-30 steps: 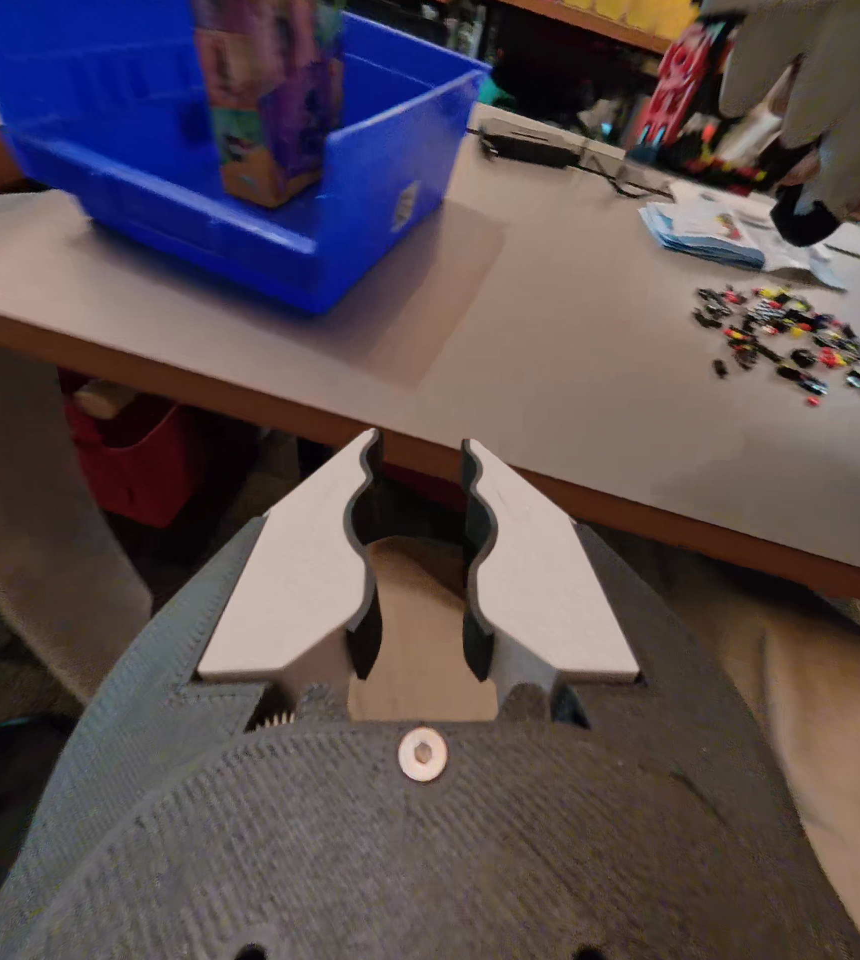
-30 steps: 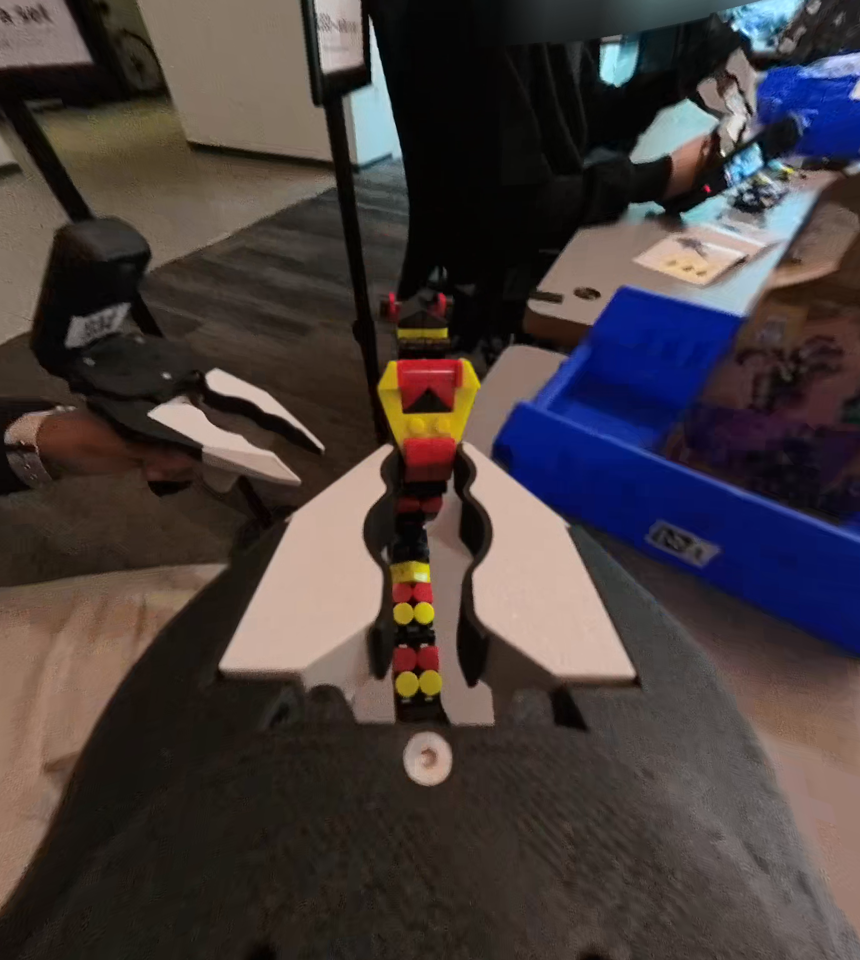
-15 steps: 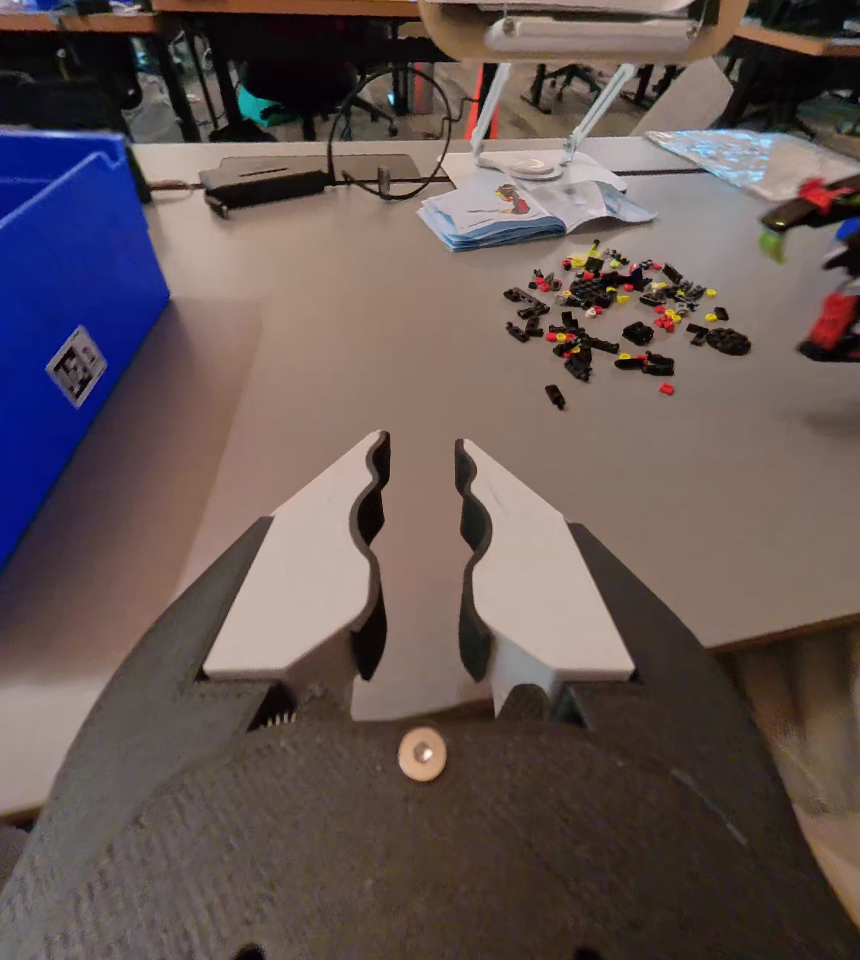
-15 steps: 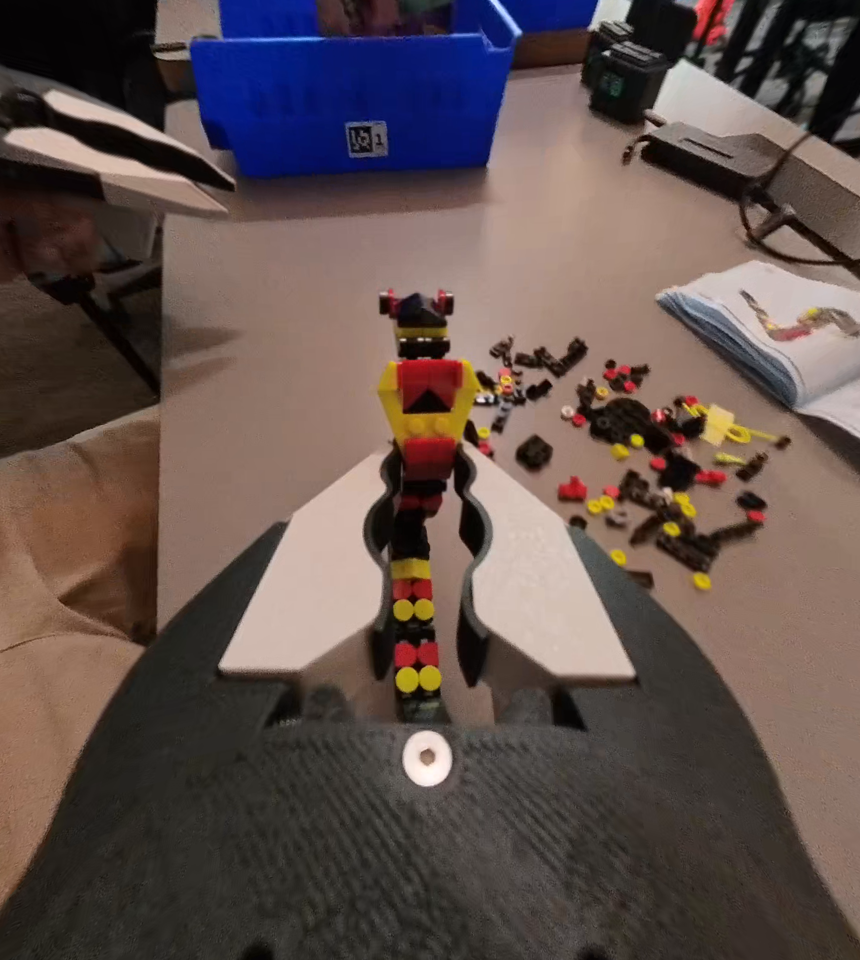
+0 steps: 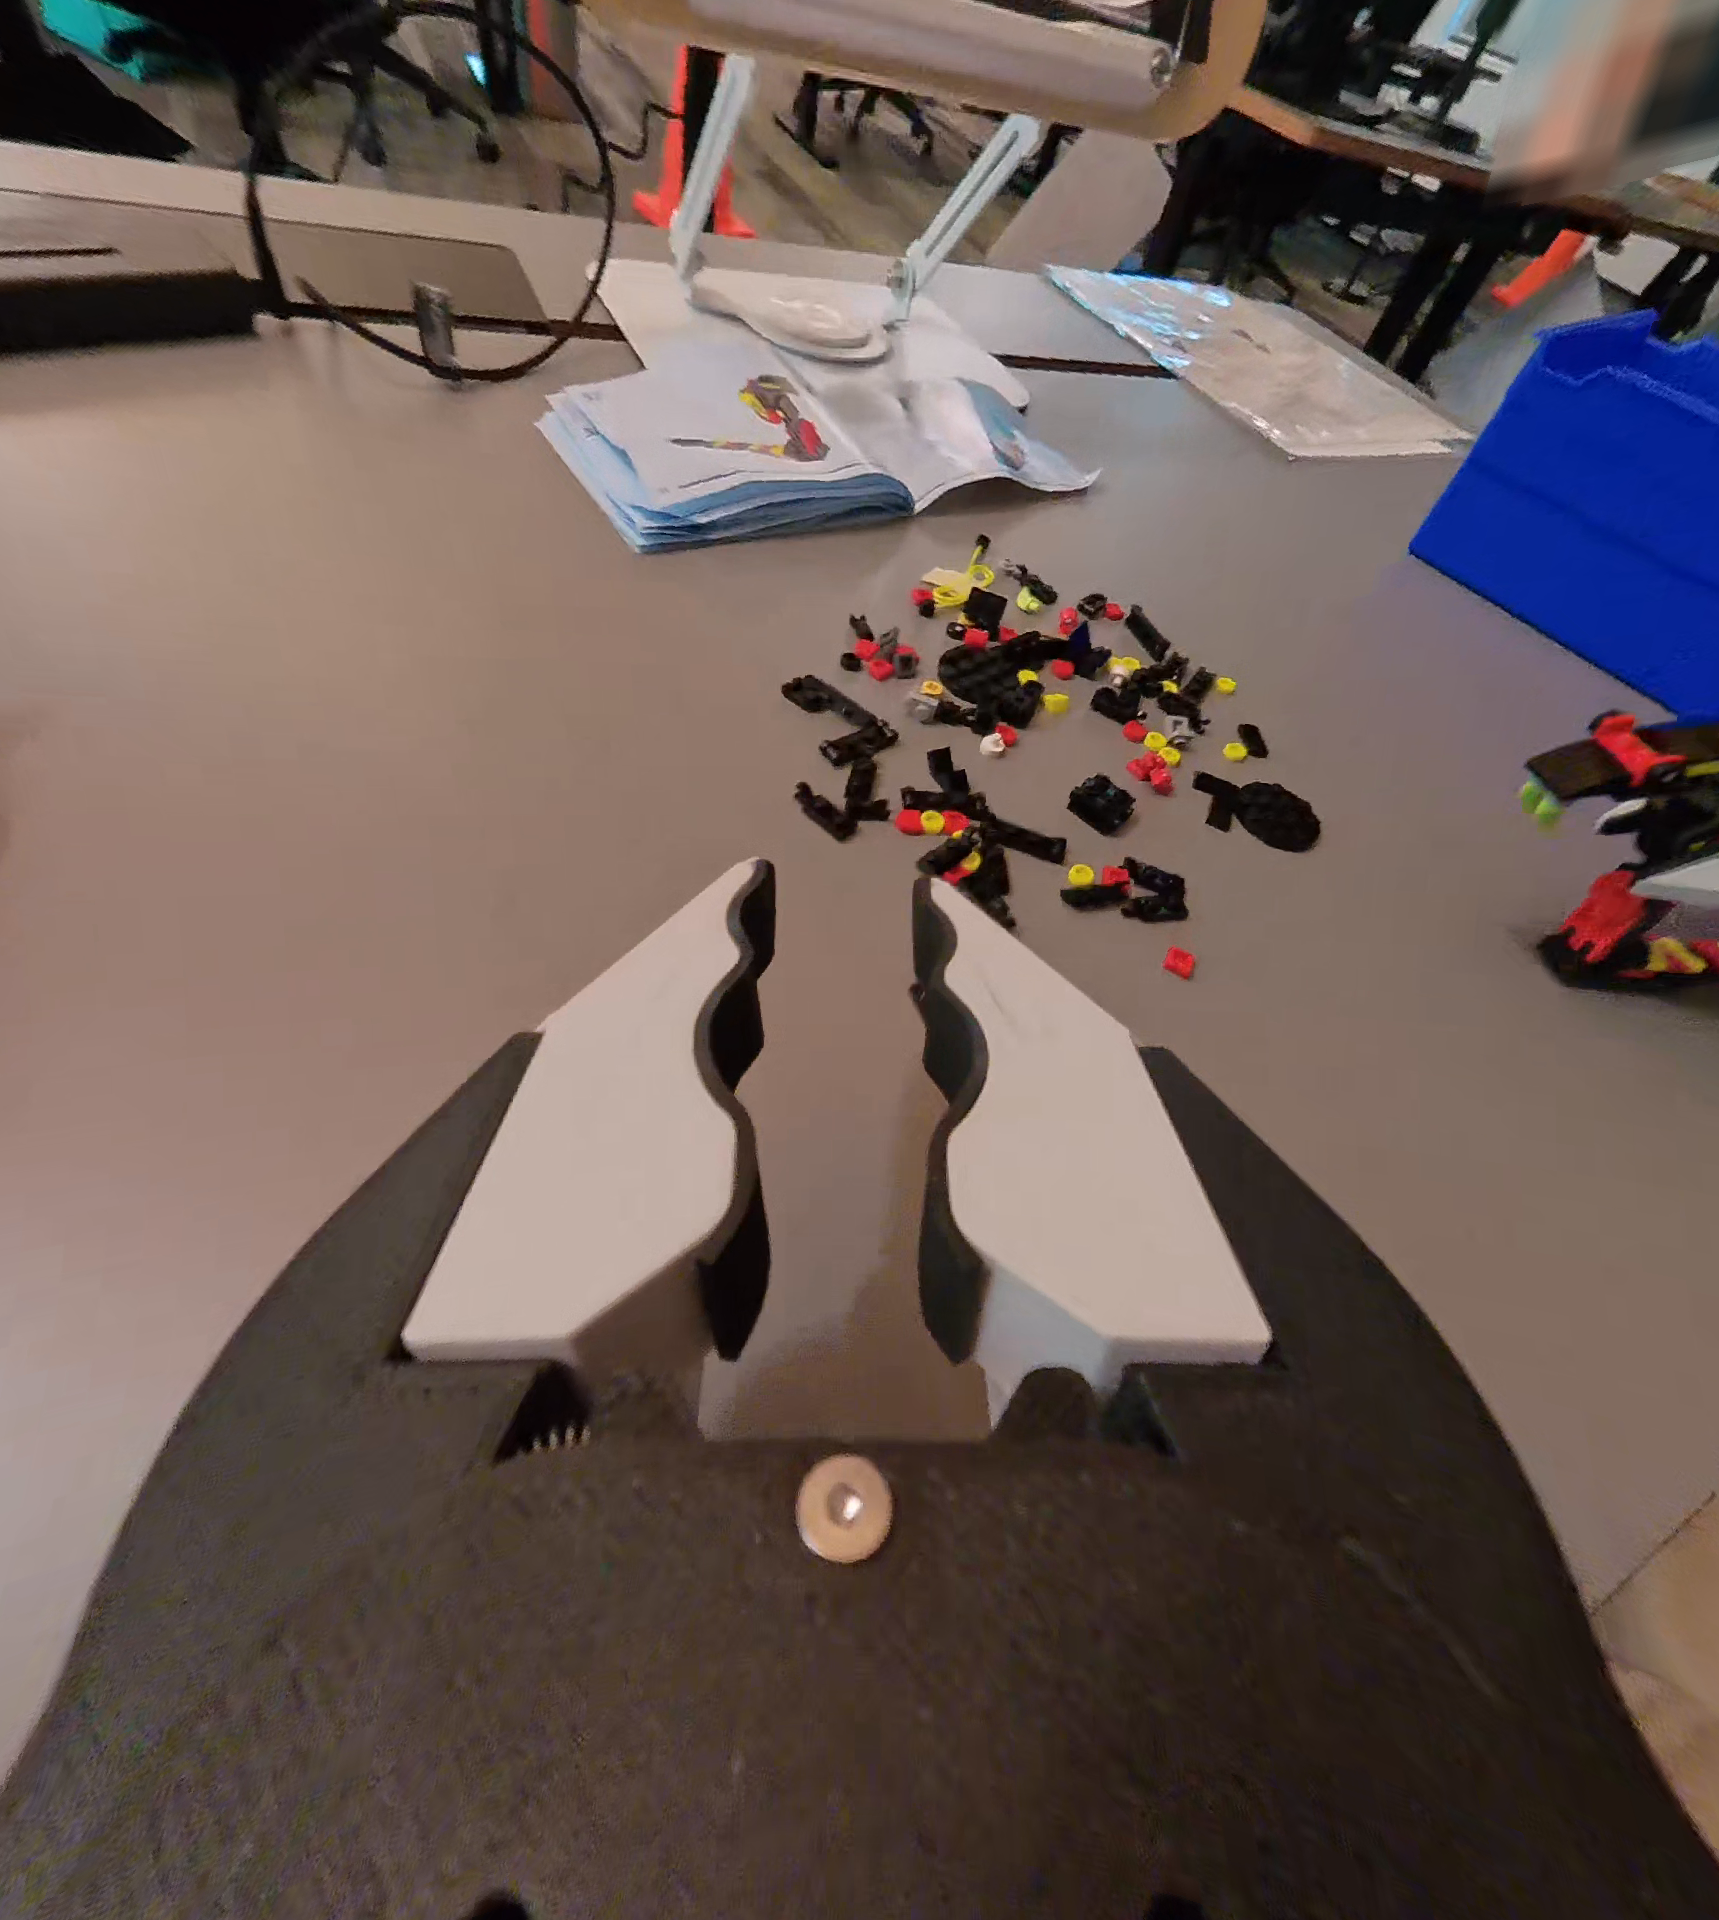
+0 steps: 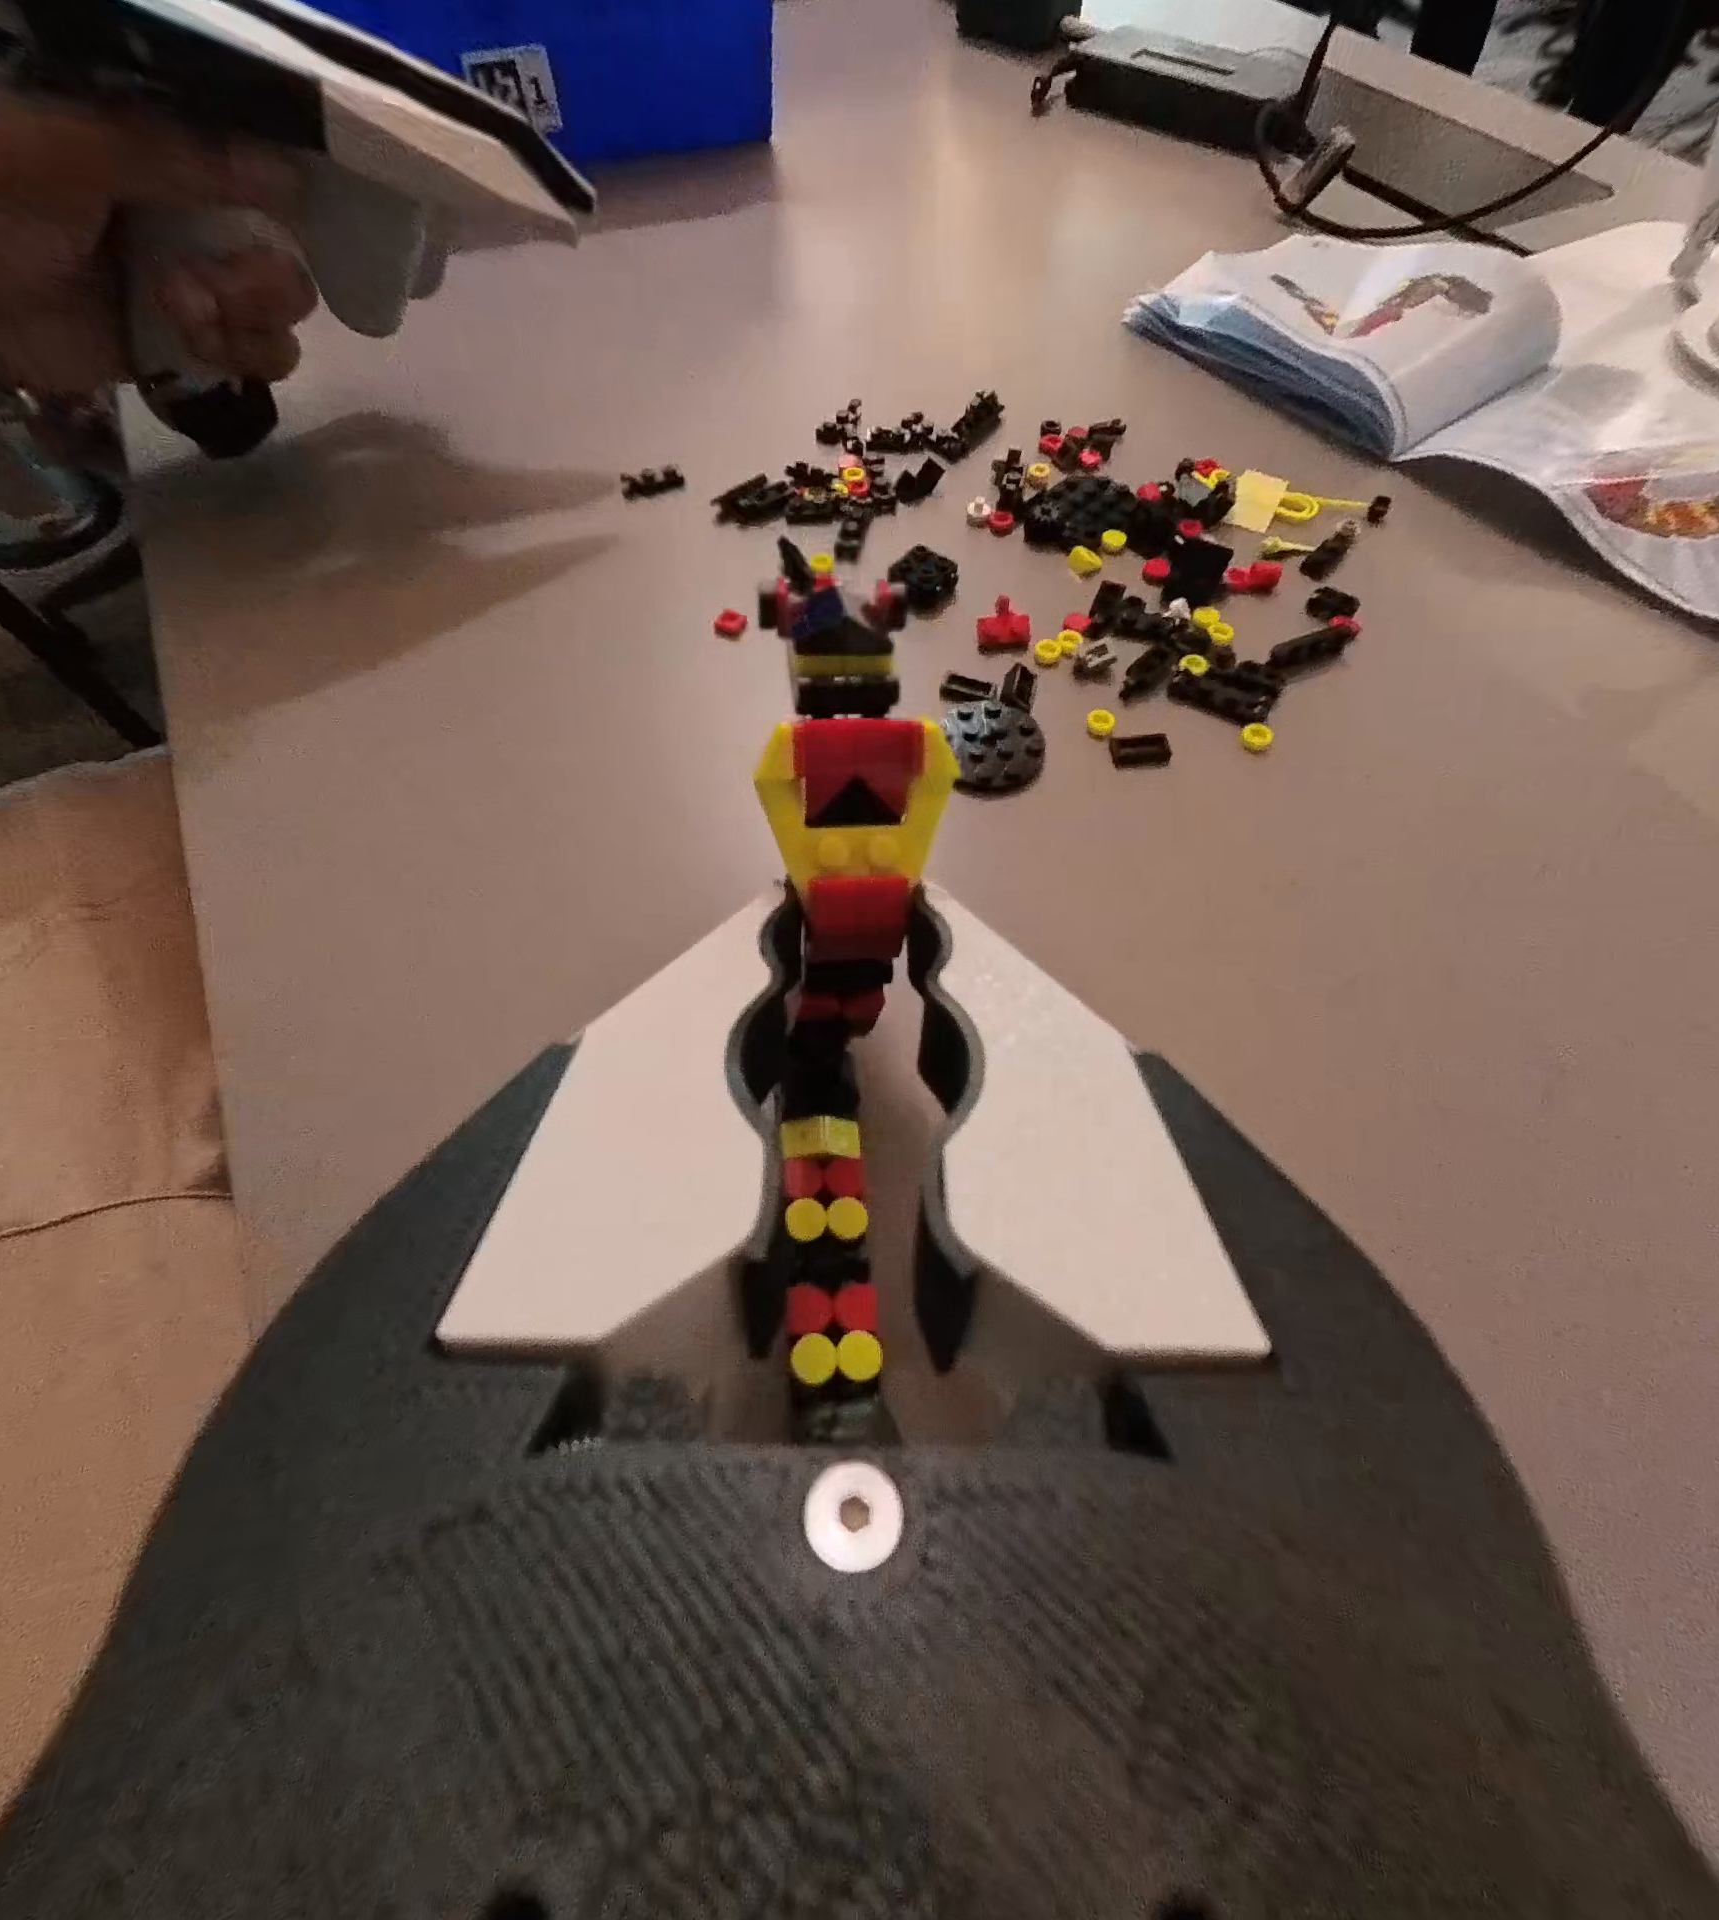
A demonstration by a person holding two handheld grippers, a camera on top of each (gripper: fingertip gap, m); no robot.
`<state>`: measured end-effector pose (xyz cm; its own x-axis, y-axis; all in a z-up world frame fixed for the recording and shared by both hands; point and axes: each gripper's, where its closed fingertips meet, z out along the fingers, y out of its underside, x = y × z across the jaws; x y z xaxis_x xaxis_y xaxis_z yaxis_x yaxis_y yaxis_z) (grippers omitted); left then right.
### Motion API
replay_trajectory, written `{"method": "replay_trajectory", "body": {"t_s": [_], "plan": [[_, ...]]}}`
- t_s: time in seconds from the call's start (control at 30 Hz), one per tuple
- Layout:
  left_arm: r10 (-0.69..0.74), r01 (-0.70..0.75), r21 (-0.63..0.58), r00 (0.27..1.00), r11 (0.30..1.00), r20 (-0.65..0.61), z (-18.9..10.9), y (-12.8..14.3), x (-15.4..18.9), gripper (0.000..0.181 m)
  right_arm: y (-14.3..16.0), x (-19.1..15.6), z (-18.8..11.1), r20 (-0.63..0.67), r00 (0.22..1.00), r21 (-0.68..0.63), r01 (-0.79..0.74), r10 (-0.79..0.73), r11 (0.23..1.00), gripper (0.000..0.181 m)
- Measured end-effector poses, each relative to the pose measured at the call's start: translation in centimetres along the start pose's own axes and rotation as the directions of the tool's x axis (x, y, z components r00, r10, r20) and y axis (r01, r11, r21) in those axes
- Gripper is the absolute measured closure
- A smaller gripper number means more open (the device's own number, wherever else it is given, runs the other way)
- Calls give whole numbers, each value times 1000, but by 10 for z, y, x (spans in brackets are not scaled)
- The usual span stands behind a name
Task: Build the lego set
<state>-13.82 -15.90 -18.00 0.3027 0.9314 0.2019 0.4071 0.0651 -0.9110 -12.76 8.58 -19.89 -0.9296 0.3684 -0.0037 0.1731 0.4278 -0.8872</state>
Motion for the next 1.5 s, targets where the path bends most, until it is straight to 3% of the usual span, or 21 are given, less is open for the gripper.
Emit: {"method": "replay_trajectory", "body": {"t_s": [0.17,0.47,0.67,0.8,1.03,1.27,1.5], "plan": [[-6,7,14,999,1000,-51,8,-7,12,157,3,1,-4,-11,1000,11,-13,13,1000,163],[0,0,17,1000,1000,-27,2,-7,9,157,6,0,-7,-10,1000,-20,24,-24,1000,159],[-15,15,19,1000,1000,2,-11,-4,-2,156,2,3,-20,19,999,-37,45,-44,998,132],[-33,32,22,999,999,19,-20,0,-10,156,-2,10,-35,52,999,-9,15,-14,1000,137],[-26,26,9,997,1000,70,-37,8,-21,155,12,-4,-12,139,989,-113,72,-56,991,139],[-64,62,19,992,998,105,-54,13,-34,155,23,-10,1,192,975,-187,145,-109,972,166],[-69,68,17,989,998,131,-63,17,-41,155,24,-9,4,220,972,-188,125,-83,974,167]]}}
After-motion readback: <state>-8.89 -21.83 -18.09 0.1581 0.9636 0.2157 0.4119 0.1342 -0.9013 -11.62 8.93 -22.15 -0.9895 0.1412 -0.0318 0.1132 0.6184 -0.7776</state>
